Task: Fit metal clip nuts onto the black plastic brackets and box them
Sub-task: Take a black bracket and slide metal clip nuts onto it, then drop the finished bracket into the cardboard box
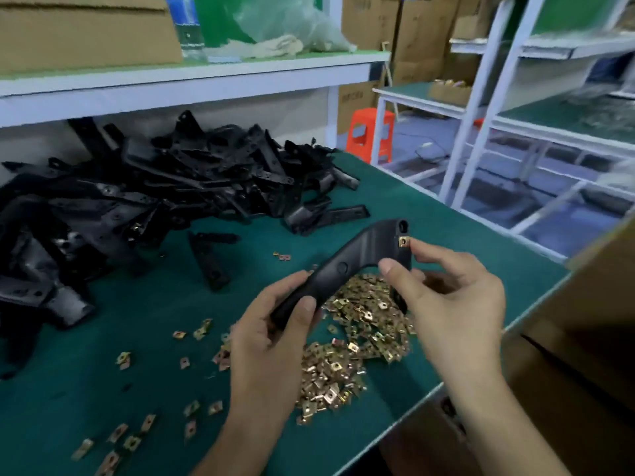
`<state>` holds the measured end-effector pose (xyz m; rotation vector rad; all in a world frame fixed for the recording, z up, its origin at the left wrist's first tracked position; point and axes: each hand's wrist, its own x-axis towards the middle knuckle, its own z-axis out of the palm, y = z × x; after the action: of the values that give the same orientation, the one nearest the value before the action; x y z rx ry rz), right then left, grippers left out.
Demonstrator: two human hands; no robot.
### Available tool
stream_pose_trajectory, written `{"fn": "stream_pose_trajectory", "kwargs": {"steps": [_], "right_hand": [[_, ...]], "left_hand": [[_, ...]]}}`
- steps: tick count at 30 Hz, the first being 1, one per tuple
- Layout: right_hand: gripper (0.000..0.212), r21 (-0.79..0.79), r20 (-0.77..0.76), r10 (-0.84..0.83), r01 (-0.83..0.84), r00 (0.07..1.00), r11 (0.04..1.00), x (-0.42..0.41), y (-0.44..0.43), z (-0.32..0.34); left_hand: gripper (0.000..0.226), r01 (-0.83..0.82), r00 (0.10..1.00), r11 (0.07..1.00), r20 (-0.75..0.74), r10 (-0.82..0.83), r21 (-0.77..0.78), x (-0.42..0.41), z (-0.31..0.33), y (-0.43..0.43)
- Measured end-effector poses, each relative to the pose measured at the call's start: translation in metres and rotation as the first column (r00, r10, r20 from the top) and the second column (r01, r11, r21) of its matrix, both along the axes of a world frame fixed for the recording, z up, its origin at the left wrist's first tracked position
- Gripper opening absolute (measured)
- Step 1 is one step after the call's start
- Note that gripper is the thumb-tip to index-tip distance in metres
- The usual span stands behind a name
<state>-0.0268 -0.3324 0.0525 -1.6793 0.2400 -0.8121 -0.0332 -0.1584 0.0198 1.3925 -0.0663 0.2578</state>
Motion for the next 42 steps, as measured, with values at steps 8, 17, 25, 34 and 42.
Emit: {"fn": "stream_pose_trajectory", "kwargs": {"steps": [8, 17, 25, 34, 42], "right_hand": [[0.015, -0.016, -0.056, -0.211, 0.21, 0.976, 0.978, -0.088, -0.109, -0.005], [0.027, -0.377, -0.506, -0.397, 0.218, 0.766, 0.9, -0.174, -0.19, -0.015], [0.011, -0.376, -0.695, -0.297, 0.021, 0.655, 0.926, -0.173, -0.196, -0.026], [0.019, -0.371, -0.593, -0.167, -0.083, 0.788, 0.925, -0.102, -0.131, -0.04], [0.054, -0.457, -0.64, 0.066, -0.448, 0.765, 0.768, -0.001, -0.017, -0.052]], "left_hand": [[0.022, 0.287, 0.957, 0.956, 0.031, -0.289, 0.06, -0.009, 0.012, -0.107], [0.027, 0.502, 0.81, 0.697, 0.004, -0.586, 0.512, -0.005, -0.021, -0.189], [0.028, 0.547, 0.801, 0.635, -0.122, -0.586, 0.545, 0.007, -0.035, -0.164], [0.028, 0.359, 0.912, 0.727, -0.056, -0.406, 0.585, 0.023, -0.027, -0.081], [0.03, -0.007, 0.999, 0.679, -0.024, 0.036, 0.734, 0.055, -0.028, 0.03]]}}
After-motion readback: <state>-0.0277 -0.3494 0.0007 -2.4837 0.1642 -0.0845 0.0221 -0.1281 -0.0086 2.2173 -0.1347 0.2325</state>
